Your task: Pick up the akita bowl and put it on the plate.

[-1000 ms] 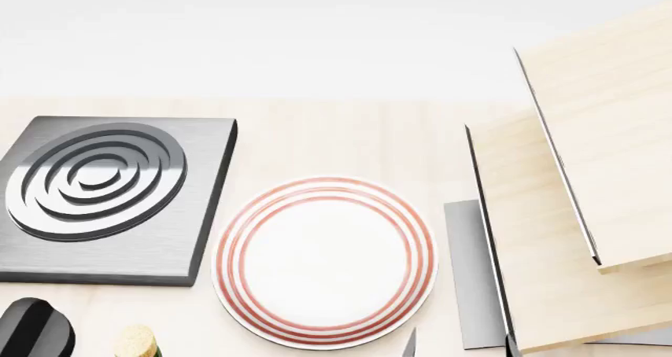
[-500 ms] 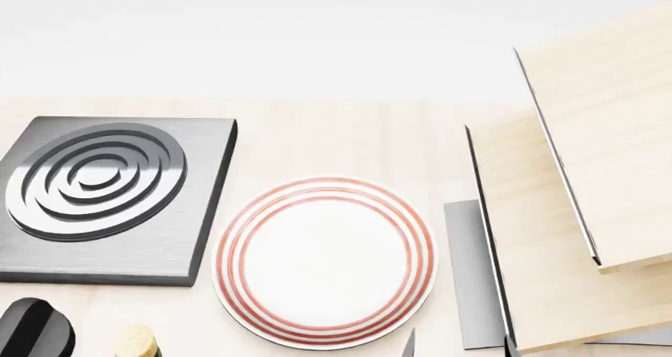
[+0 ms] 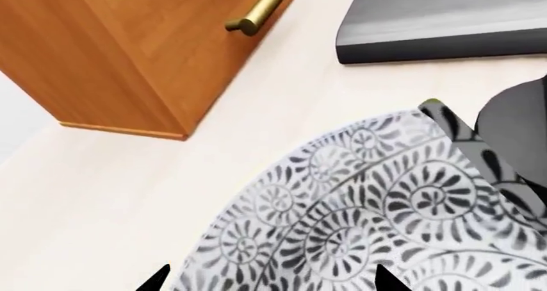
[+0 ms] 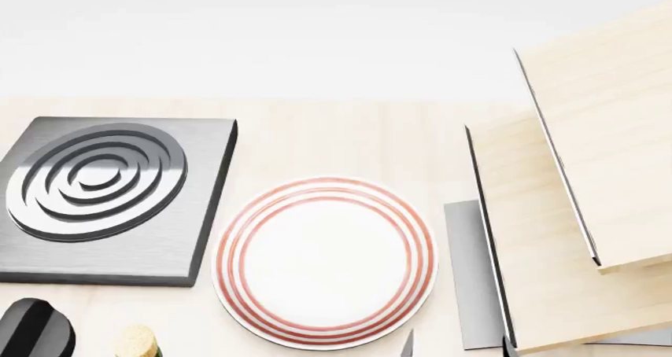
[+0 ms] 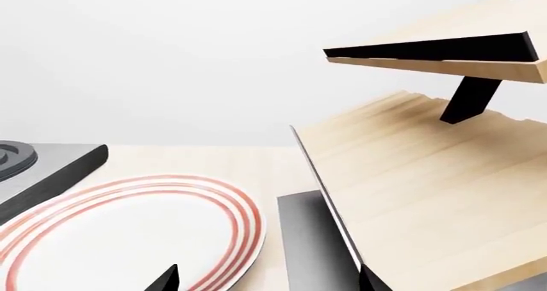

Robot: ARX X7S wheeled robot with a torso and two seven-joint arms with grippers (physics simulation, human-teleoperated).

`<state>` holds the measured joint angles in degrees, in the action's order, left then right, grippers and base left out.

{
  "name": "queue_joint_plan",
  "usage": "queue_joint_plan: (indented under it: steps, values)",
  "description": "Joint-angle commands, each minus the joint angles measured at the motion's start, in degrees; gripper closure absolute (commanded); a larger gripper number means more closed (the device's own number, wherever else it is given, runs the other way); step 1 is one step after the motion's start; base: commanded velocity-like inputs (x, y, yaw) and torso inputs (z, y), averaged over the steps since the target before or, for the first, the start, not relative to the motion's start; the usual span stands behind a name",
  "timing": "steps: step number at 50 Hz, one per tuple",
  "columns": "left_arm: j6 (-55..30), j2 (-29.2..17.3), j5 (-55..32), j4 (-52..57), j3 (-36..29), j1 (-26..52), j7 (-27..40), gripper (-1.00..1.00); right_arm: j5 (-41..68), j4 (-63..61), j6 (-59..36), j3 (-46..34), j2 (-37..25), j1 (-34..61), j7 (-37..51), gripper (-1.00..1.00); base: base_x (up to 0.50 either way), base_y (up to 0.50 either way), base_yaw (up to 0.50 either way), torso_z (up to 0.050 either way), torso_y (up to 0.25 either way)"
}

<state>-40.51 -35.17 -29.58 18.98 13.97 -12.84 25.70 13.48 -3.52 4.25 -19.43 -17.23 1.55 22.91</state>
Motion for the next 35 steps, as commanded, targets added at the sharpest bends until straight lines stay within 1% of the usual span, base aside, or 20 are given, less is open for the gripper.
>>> queue_joint_plan:
  steps: [1, 4, 5, 6, 8, 10, 20, 27, 35]
  values:
    - [-0.83, 0.18, -3.06, -1.72, -0.68, -0.99, -1.09, -1.00, 0.04, -0.12, -0.19, -0.23, -0.10, 0.11, 0.21, -1.00, 0.00, 0.00, 0.00, 0.000, 0.000]
    - [-1.06, 0.04, -3.12, -1.88, -1.06, -0.97, -1.37, -1.00, 0.03, -0.21, -0.09, -0.28, -0.16, 0.02, 0.26, -1.00, 0.00, 0.00, 0.00, 0.000, 0.000]
    - [-1.14, -0.15, -2.79, -2.05, -1.69, -0.94, -1.55, 1.00, 0.11, -0.14, -0.05, -0.26, -0.16, 0.05, 0.24, -1.00, 0.00, 0.00, 0.00, 0.000, 0.000]
    - [-0.98, 0.42, -3.99, -2.45, -0.63, -0.80, -1.99, 1.00, 0.10, -0.03, 0.03, -0.27, -0.16, 0.04, 0.24, -1.00, 0.00, 0.00, 0.00, -0.016, 0.000]
    - [-1.75, -0.19, -2.56, -3.03, -2.18, -0.48, -1.29, 1.00, 0.15, 0.06, 0.08, -0.30, -0.17, 0.06, 0.22, -1.00, 0.00, 0.00, 0.00, 0.000, 0.000]
    - [-1.70, -0.25, -2.54, -3.32, -2.95, -0.53, -1.97, 1.00, 0.20, -0.04, 0.14, -0.31, -0.22, 0.00, 0.22, -1.00, 0.01, 0.00, 0.00, 0.000, 0.000]
    - [-1.78, -0.78, -2.40, -4.51, -4.75, -0.17, -3.60, 1.00, 0.33, 0.05, 0.33, -0.49, -0.28, -0.06, 0.30, -1.00, 0.00, 0.00, 0.00, -0.003, 0.000]
    - [-0.61, -0.65, -2.30, -3.85, -3.84, -0.67, -3.39, 1.00, 0.43, 0.29, 0.37, -0.59, -0.29, 0.06, 0.36, -1.00, 0.01, 0.00, 0.00, -0.005, 0.000]
    - [0.98, -0.72, -1.84, -0.36, -2.26, -2.13, -2.25, 1.00, 0.53, -0.10, 0.32, -0.73, -0.43, -0.03, 0.47, -1.00, 0.00, 0.00, 0.00, -0.003, 0.000]
